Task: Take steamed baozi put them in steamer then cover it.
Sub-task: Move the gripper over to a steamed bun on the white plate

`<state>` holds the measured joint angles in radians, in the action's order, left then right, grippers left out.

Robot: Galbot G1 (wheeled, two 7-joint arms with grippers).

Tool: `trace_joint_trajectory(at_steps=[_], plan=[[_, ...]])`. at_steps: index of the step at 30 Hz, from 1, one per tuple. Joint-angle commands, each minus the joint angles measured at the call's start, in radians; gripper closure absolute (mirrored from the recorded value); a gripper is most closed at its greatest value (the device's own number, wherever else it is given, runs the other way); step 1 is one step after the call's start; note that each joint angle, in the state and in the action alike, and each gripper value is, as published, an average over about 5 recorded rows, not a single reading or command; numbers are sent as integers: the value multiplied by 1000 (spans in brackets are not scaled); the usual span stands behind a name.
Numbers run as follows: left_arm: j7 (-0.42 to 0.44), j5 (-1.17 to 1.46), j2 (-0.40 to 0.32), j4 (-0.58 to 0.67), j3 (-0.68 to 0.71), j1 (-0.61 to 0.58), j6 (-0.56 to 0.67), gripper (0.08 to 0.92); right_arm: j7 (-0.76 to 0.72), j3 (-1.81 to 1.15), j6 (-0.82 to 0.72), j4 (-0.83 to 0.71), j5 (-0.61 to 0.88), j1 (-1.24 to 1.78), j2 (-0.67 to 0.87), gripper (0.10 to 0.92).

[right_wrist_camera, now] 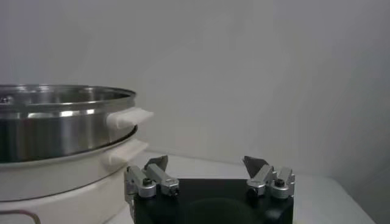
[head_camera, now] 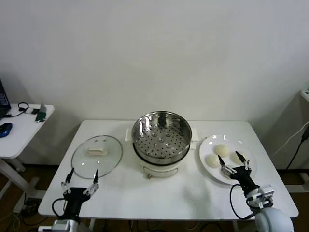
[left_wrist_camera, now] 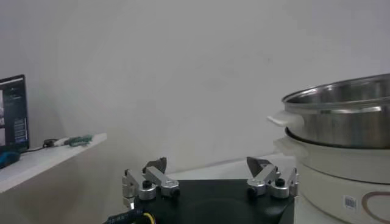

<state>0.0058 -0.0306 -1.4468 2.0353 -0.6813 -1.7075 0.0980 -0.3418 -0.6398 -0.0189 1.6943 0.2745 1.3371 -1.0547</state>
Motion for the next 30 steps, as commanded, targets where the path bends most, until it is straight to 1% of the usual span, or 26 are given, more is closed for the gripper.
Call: trace_joint_trajectory(at_steps=[1, 2, 5, 7, 10, 14, 17, 20, 25, 30], plan=[[1, 0, 6, 2, 1, -3, 0, 177, -87, 16, -32, -36, -67, -69, 118, 203], [2, 0, 8, 3, 1, -4, 0, 177, -117, 22, -40, -45, -82, -81, 140, 203], [7, 0, 19, 7, 1, -11, -1, 177, -285, 62, -79, -101, -146, -162, 267, 203], [11, -2, 25, 8, 0, -12, -2, 177, -382, 98, -97, -142, -160, -228, 338, 203], [12, -4, 30, 4, 0, -10, -3, 177, -516, 169, -107, -211, -183, -343, 416, 203], [10, -4, 34, -3, 3, -2, -5, 177, -675, 334, -97, -321, -264, -554, 497, 203], [9, -5, 34, -5, 6, 1, -7, 177, -738, 524, -87, -399, -317, -756, 543, 203], [12, -10, 32, -7, 6, 0, -7, 177, -767, 757, -57, -490, -350, -964, 552, 203], [16, -16, 28, -7, 6, -9, -5, 177, -803, 1103, -16, -659, -353, -1264, 507, 203], [13, -19, 24, -6, 4, -10, -6, 177, -824, 1342, 11, -775, -357, -1438, 422, 203]])
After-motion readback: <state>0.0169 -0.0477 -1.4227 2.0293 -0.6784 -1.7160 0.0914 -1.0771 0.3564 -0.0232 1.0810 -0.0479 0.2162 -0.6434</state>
